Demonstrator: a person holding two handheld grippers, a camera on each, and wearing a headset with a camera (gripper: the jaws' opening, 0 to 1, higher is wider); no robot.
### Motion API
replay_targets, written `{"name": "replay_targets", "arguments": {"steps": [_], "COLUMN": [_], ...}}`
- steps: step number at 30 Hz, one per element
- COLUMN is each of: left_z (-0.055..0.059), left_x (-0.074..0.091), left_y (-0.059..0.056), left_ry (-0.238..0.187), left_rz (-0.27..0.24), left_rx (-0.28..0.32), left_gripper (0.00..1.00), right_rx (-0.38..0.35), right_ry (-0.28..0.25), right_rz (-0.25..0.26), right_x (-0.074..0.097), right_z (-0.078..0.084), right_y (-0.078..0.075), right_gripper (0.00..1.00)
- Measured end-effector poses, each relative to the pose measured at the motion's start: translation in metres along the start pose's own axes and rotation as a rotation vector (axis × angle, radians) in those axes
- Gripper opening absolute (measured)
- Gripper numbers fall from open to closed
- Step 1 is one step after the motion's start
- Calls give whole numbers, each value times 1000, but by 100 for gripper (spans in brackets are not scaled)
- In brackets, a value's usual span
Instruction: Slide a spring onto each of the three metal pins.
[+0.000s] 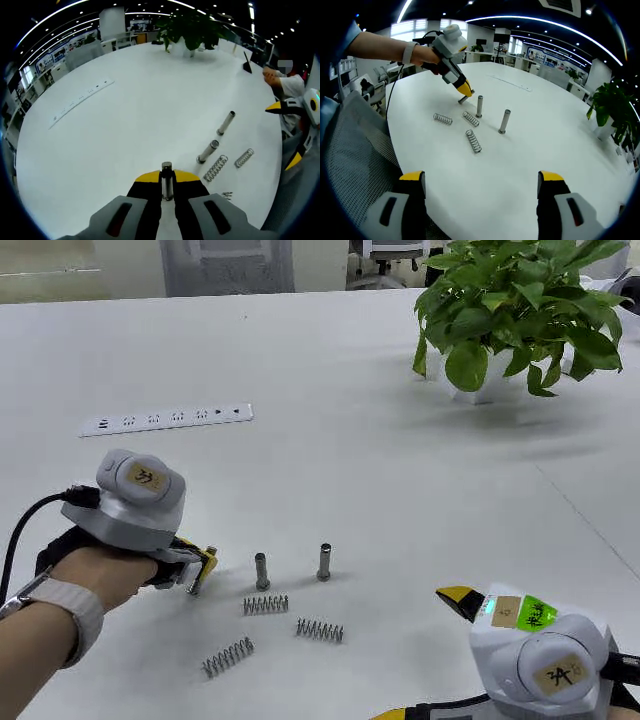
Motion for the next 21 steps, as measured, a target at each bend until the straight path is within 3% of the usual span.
{"name": "replay_targets", "arguments": {"steps": [9, 21], "left_z": [4, 14], "left_x": [18, 26], "left_y": [-5, 2], "left_ry": [-39, -73], "left_rz": [-15, -35], "left_rx": [13, 36], "left_gripper": [7, 7], "right_rx": [3, 9], "right_ry": [3, 9], "right_rz": [-5, -14], "right_x": [0, -2], "right_z": [0, 2], "right_y": [1, 3], "right_gripper": [94, 94]}}
Point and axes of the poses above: the centre of the closed fingertips' face, and the gripper's own axes: x roughly backward along the fingers, y roughly to its left, z roughly out of its underside, the point moved 2 cm from there along x, roughly backward along the fingers, and after that the axes turned 8 degrees about -y, right-handed, at the moved point
